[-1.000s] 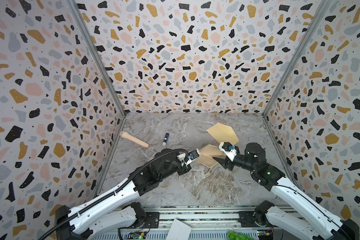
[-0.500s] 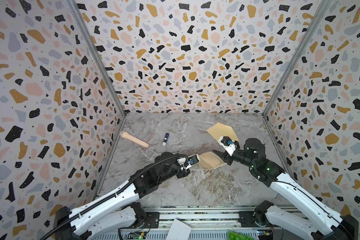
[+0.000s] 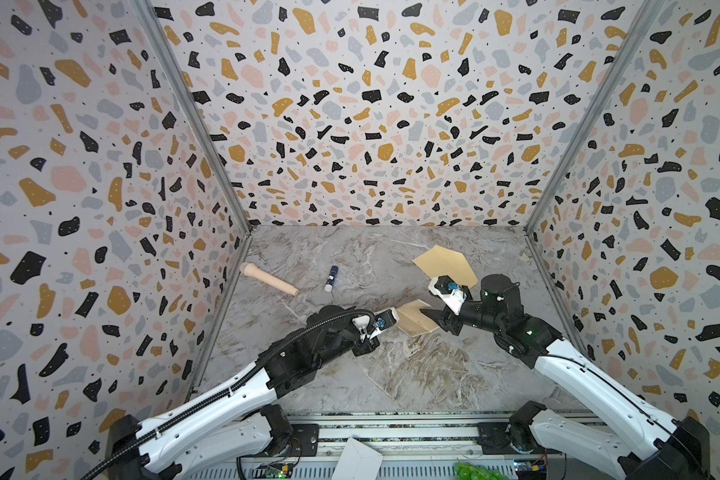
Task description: Place the letter into the envelope and seal it
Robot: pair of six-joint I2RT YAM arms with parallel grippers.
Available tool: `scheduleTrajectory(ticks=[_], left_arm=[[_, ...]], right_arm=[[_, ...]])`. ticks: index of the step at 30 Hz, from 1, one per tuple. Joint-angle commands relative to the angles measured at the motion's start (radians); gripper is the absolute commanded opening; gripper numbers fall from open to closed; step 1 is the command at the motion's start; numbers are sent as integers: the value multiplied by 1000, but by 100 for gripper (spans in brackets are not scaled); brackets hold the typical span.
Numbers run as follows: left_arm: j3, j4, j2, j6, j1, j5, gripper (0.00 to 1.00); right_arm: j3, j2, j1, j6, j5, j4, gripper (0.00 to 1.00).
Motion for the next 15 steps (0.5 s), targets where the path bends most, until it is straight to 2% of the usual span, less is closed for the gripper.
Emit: scheduleTrajectory(ticks=[1, 5, 10, 12, 15], left_arm=[[-13, 68, -23, 3, -4, 16, 0], [-16, 70, -31, 3, -3, 33, 0], [-19, 72, -37, 1, -4, 55, 0], [-20, 72, -40, 1, -4, 79, 1], [-23, 75, -43, 2, -4, 128, 13]], right_arm=[[37, 28, 8, 26, 10, -14, 48], [33, 44, 15, 51, -10, 28, 30], [17, 32, 19, 98, -38, 92, 3], [10, 22, 19, 120, -32, 118, 0], [0, 1, 18, 140, -6, 149, 0]])
